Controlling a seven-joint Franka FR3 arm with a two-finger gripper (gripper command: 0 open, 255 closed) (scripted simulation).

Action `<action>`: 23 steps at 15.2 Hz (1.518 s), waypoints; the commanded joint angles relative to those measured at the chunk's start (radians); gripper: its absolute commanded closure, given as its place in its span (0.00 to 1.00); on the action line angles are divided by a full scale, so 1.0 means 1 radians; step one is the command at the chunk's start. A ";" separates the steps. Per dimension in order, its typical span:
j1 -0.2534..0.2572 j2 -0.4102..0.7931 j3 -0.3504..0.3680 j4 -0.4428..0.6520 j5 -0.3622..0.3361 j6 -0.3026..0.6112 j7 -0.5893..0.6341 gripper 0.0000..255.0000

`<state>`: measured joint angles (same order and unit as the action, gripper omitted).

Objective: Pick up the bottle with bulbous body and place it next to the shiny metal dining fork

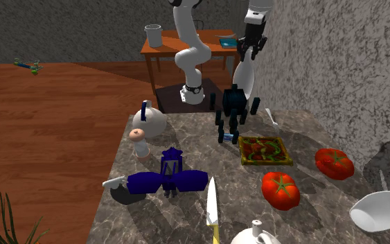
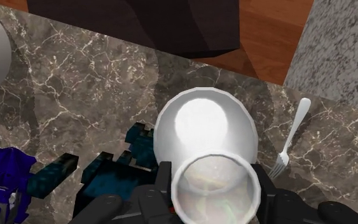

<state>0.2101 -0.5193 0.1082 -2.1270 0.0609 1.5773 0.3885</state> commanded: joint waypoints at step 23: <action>0.006 -0.003 0.016 -0.329 0.012 0.326 -0.004 1.00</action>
<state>0.2156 -0.5216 0.1229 -2.4416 0.0725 1.8890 0.3842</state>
